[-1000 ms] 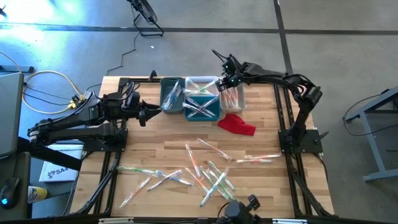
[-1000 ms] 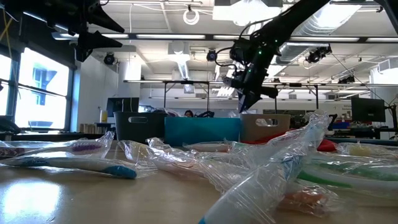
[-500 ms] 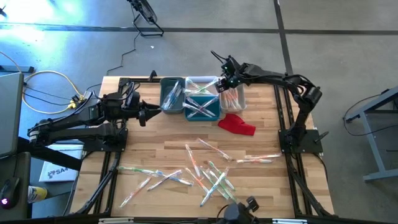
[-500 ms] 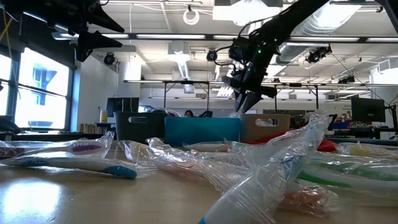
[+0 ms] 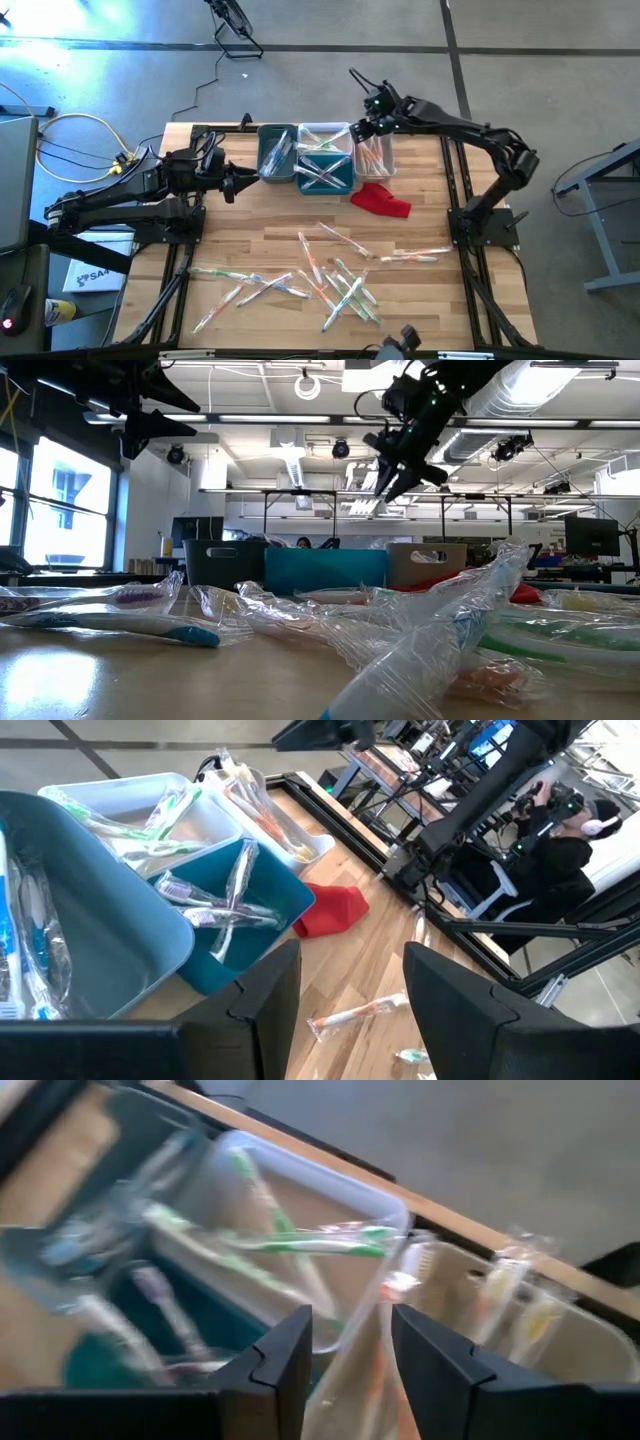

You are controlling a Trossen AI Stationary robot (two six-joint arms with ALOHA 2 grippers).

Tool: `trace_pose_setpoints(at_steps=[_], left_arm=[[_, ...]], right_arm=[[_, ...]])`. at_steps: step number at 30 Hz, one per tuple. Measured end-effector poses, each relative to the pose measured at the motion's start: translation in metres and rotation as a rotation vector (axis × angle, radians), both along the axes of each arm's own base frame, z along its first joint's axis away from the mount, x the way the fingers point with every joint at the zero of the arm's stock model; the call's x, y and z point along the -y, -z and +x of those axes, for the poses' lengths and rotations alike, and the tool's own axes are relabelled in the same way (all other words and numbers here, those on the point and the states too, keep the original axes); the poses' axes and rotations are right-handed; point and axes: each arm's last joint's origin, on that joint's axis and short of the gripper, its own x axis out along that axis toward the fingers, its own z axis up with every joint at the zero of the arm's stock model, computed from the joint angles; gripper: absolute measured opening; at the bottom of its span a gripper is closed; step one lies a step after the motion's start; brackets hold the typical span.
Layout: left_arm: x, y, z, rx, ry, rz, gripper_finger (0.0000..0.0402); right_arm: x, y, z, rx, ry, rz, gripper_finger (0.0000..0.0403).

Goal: Pick & Place Toothbrushes
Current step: Put the orange toothbrush into the white bin

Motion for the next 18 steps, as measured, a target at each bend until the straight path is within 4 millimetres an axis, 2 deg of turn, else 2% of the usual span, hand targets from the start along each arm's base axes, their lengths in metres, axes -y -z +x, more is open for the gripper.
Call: trace_pose_setpoints(at_steps=[8,12,14,18], left_arm=[[0.000,0.000,0.000,0.000,0.000,0.000,0.0175],[0.000,0.000,0.000,0.000,0.000,0.000,0.0175],[0.000,0.000,0.000,0.000,0.000,0.000,0.0175],[0.000,0.000,0.000,0.002,0.000,-0.005,0.0175]], right_arm=[[-0.027,-0.022,0.003,0.127,-0.068,0.057,0.0130],[-0.044,-0.030,0.010,0.250,-0.125,0.226,0.0128],[-0.059,-0.040,0.014,0.336,-0.221,0.307,0.0125],[-0.089,-0.056,0.026,0.430,-0.459,0.262,0.0118]])
